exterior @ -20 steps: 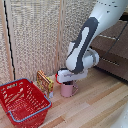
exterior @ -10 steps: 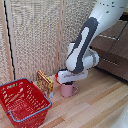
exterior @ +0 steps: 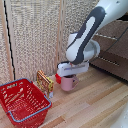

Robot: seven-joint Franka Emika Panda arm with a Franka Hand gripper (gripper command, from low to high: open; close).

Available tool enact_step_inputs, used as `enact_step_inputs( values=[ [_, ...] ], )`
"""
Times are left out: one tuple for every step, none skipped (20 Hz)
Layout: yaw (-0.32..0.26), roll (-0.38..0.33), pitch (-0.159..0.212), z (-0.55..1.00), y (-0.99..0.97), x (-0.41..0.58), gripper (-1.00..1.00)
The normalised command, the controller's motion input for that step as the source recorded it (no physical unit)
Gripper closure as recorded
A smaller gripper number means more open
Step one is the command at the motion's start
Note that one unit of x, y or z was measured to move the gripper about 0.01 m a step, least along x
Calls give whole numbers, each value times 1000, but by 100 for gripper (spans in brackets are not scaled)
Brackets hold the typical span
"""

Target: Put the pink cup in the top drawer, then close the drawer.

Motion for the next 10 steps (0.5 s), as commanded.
enact_step_inputs(
  values=[
    [0,0,58,711,-26,517,100],
    [0,0,63,697,-34,537,100],
    [0,0,57,703,-57,537,100],
    [0,0,61,694,-89,531,100],
    [0,0,62,720,-91,531,100],
    [0,0,74,726,-91,543,100],
    [0,0,93,737,-111,511,100],
    [0,0,97,754,-106,520,100],
    [0,0,108,783,-109,511,100],
    [0,0,120,789,-111,526,100]
  ],
)
